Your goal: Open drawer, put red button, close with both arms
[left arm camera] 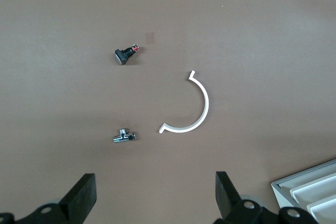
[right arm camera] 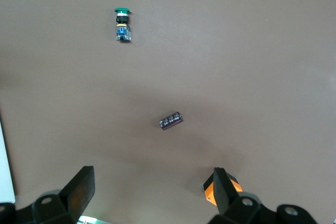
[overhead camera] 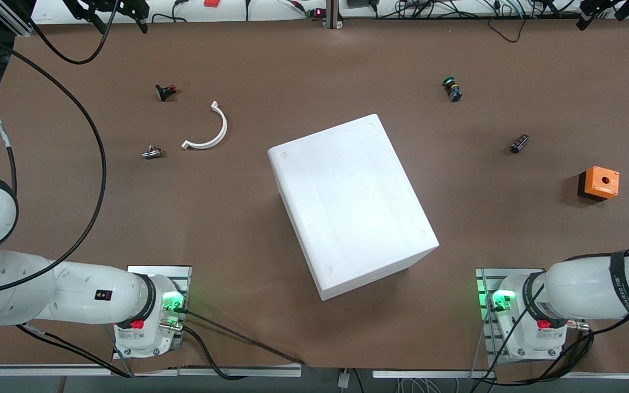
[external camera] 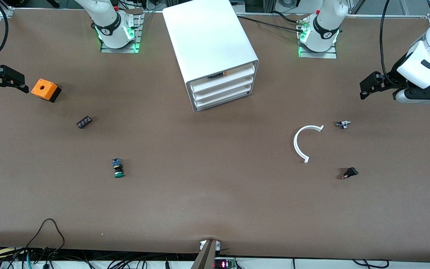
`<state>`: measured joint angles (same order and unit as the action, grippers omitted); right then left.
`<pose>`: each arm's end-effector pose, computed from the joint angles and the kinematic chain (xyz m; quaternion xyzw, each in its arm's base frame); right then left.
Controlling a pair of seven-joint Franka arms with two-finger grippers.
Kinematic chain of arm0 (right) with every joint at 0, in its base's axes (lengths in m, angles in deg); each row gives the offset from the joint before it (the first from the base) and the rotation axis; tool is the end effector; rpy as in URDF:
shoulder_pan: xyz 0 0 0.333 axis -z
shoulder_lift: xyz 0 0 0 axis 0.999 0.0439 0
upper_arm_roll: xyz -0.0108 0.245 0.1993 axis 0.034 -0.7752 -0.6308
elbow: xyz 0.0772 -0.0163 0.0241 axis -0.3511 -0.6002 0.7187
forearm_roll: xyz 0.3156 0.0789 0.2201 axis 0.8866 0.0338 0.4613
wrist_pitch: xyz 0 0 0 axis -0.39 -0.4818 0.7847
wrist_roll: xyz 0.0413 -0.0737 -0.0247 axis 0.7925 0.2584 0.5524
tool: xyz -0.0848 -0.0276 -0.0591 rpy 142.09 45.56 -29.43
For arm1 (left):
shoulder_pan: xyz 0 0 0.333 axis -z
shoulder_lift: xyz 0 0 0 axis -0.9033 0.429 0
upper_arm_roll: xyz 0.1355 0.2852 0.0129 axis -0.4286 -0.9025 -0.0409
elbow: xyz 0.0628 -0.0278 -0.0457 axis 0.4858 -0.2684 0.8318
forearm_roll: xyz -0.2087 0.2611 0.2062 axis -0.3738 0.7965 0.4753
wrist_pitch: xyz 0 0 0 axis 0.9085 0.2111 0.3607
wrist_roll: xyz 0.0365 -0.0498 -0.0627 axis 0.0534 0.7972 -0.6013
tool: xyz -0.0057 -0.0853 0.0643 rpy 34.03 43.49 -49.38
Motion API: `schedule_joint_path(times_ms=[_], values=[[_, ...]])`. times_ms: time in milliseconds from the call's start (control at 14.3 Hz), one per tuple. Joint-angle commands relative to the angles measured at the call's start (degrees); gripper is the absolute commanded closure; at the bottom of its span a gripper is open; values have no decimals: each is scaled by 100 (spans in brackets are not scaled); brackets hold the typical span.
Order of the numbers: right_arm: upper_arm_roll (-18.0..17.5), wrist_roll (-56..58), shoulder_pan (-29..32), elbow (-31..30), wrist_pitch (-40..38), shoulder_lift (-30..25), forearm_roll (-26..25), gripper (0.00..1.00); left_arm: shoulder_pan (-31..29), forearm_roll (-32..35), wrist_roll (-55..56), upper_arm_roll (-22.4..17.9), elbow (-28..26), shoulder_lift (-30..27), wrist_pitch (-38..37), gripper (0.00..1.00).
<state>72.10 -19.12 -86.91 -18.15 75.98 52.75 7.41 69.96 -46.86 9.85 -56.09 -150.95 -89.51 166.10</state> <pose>0.5621 -0.0481 0.5957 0.9909 0.1331 -0.0220 0.0025 0.5485 -0.0544 0.5986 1.0000 0.0045 0.0078 0.0014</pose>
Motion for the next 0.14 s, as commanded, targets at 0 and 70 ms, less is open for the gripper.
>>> schedule_joint_path(times_ms=[0, 70], values=[[-13, 82, 21, 50, -21, -10, 77, 0, 17, -19, 27, -9, 161, 54, -146, 0], [-13, 82, 21, 50, -21, -10, 68, 0, 17, -19, 27, -9, 161, 54, -146, 0]])
